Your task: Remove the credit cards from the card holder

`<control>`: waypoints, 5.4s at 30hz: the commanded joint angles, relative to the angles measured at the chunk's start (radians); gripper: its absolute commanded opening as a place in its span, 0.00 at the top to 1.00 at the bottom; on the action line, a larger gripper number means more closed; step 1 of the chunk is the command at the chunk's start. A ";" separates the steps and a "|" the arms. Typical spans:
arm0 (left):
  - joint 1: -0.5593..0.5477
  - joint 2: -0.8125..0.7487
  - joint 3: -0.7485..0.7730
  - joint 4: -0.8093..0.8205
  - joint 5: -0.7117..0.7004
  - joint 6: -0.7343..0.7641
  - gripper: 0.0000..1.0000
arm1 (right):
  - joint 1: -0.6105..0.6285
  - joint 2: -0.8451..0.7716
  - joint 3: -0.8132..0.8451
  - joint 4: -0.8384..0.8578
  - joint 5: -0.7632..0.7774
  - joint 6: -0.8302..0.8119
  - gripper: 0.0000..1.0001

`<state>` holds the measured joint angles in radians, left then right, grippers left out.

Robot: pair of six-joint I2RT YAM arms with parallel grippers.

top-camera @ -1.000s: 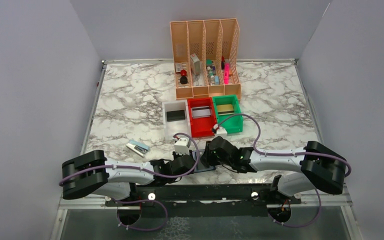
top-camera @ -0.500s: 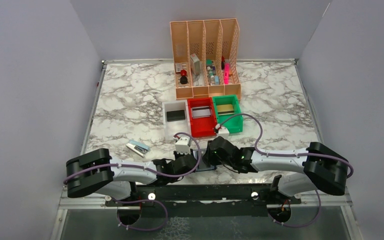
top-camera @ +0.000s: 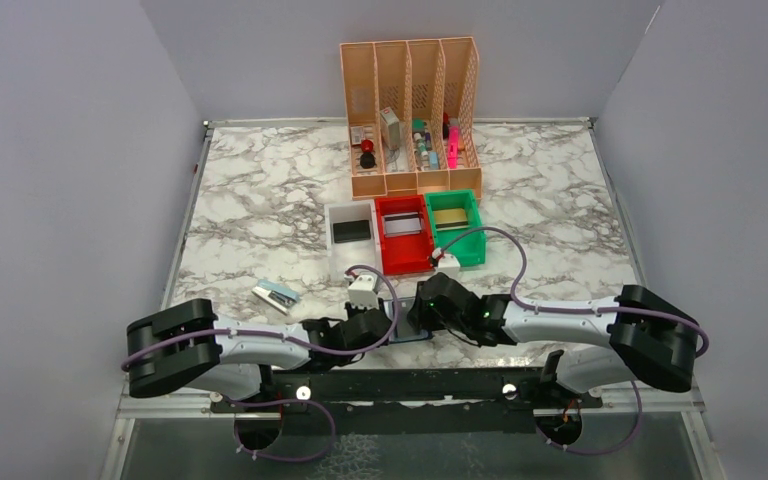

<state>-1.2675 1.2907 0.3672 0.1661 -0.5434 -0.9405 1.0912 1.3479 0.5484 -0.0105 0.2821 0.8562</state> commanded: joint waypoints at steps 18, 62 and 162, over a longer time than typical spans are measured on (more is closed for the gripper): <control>0.013 -0.049 -0.156 0.182 0.088 0.009 0.62 | -0.002 0.076 -0.060 0.088 -0.093 0.013 0.71; 0.203 0.099 -0.360 0.656 0.361 -0.133 1.00 | -0.002 0.110 -0.059 0.015 -0.027 0.064 0.75; 0.235 -0.128 -0.300 0.418 0.435 -0.055 0.89 | -0.019 0.179 -0.084 0.220 -0.203 0.041 0.70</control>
<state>-1.0271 1.1824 0.0570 0.6373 -0.1871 -1.0485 1.0588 1.4693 0.4969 0.3141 0.1238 0.8898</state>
